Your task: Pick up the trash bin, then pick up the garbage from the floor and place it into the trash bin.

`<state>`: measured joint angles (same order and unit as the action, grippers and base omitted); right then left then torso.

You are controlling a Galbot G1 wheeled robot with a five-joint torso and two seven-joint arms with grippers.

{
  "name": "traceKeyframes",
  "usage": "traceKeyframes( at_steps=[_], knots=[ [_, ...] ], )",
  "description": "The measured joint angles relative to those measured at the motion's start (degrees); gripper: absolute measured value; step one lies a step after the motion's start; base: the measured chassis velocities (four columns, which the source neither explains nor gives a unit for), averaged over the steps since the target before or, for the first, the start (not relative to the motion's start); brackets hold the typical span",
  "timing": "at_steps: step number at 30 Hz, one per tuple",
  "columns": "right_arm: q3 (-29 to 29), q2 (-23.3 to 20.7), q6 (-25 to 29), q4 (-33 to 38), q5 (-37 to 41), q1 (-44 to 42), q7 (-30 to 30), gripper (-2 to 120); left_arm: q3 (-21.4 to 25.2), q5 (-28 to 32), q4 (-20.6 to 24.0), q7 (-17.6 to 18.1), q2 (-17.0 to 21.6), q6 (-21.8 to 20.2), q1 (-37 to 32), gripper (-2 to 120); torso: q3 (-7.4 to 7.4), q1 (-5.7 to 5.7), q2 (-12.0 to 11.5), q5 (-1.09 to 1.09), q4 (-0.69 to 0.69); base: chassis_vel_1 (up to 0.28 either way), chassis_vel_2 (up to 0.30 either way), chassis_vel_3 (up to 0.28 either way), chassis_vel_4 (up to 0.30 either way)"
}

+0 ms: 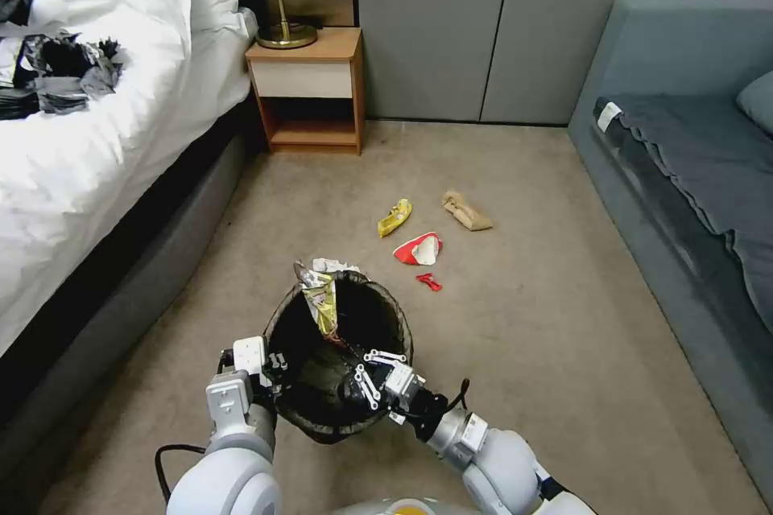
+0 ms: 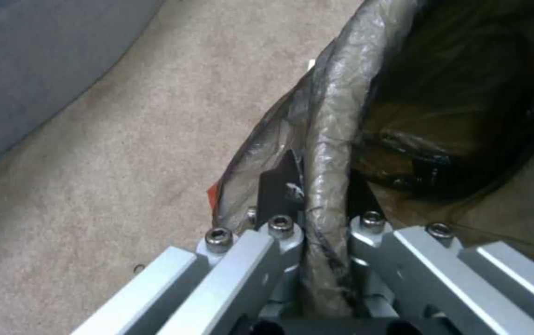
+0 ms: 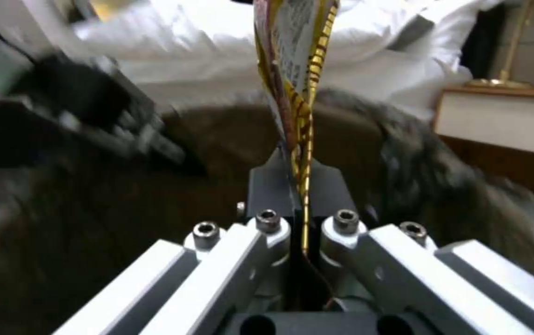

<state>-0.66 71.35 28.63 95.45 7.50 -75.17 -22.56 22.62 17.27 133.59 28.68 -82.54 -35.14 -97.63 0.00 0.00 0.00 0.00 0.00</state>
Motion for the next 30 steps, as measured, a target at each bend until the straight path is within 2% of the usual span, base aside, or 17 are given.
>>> traceKeyframes(
  at_steps=[3,6,7,9,11,14,15,18,19,22,23,25,26,28,30],
  knots=[
    [0.35,-0.1,0.04,-0.47,-0.39,-0.15,0.5,0,0.01,0.01,0.02,-0.01,0.04,0.0,0.08,0,0.0,0.0,0.0,0.0,0.0,0.0,0.0,0.0,0.0],
    [0.61,-0.16,0.25,-0.68,-0.69,-0.41,1.0,11,0.1,0.13,0.09,-0.02,0.16,0.0,0.2,0,0.0,0.0,0.0,0.0,0.0,0.0,0.0,0.0,0.0],
    [0.61,-0.16,0.25,-0.68,-0.69,-0.41,1.0,11,0.1,0.13,0.09,-0.02,0.16,0.0,0.2,0,0.0,0.0,0.0,0.0,0.0,0.0,0.0,0.0,0.0],
    [0.78,-0.28,0.26,-0.67,-0.69,-0.71,1.01,22,0.27,0.32,0.12,-0.02,0.3,-0.01,0.26,0,0.0,0.0,0.0,0.0,0.0,0.0,0.0,0.0,0.0],
    [0.88,-0.38,0.26,-0.61,-0.69,-0.87,1.0,25,0.34,0.37,0.14,-0.02,0.34,-0.01,0.29,0,0.0,0.0,0.0,0.0,0.0,0.0,0.0,0.0,0.0],
    [1.36,-0.76,0.27,-0.13,-0.69,-1.42,0.77,40,0.46,0.51,0.29,-0.02,0.48,-0.06,0.42,0,0.0,0.0,0.0,0.0,0.0,0.0,0.0,0.0,0.0],
    [1.36,-0.76,0.27,-0.13,-0.69,-1.42,0.77,40,0.46,0.51,0.29,-0.02,0.48,-0.06,0.42,0,0.0,0.0,0.0,0.0,0.0,0.0,0.0,0.0,0.0],
    [1.7,-1.06,0.32,0.52,-0.69,-1.93,0.42,53,0.45,0.57,0.29,-0.02,0.52,-0.11,0.57,0,0.0,0.0,0.0,0.0,0.0,0.0,0.0,0.0,0.0],
    [1.7,-1.06,0.32,0.52,-0.69,-1.93,0.42,53,0.45,0.57,0.29,-0.02,0.52,-0.11,0.57,0,0.0,0.0,0.0,0.0,0.0,0.0,0.0,0.0,0.0],
    [1.89,-1.18,0.38,0.91,-0.72,-2.31,0.13,70,0.39,0.58,0.29,-0.02,0.51,-0.16,0.66,0,0.0,0.0,0.0,0.0,0.0,0.0,0.0,0.0,0.0],
    [1.89,-1.18,0.38,0.91,-0.72,-2.31,0.13,70,0.39,0.58,0.29,-0.02,0.51,-0.16,0.66,0,0.0,0.0,0.0,0.0,0.0,0.0,0.0,0.0,0.0],
    [1.9,-1.21,0.44,1.02,-0.8,-2.46,-0.05,80,0.38,0.58,0.3,-0.02,0.5,-0.18,0.64,0,0.0,0.0,0.0,0.0,0.0,0.0,0.0,0.0,0.0],
    [1.9,-1.21,0.44,1.02,-0.8,-2.46,-0.05,80,0.38,0.58,0.3,-0.02,0.5,-0.18,0.64,0,0.0,0.0,0.0,0.0,0.0,0.0,0.0,0.0,0.0],
    [1.88,-1.23,0.45,1.34,-0.83,-2.58,-0.12,91,0.42,0.56,0.34,-0.02,0.5,-0.18,0.54,0,0.0,0.0,0.0,0.0,0.0,0.0,0.0,0.0,0.0],
    [1.82,-1.23,0.46,1.65,-0.83,-2.63,-0.15,95,0.43,0.55,0.38,-0.02,0.5,-0.18,0.51,0,0.0,-0.01,0.0,0.0,0.0,0.0,0.0,0.0,0.0]
  ],
)
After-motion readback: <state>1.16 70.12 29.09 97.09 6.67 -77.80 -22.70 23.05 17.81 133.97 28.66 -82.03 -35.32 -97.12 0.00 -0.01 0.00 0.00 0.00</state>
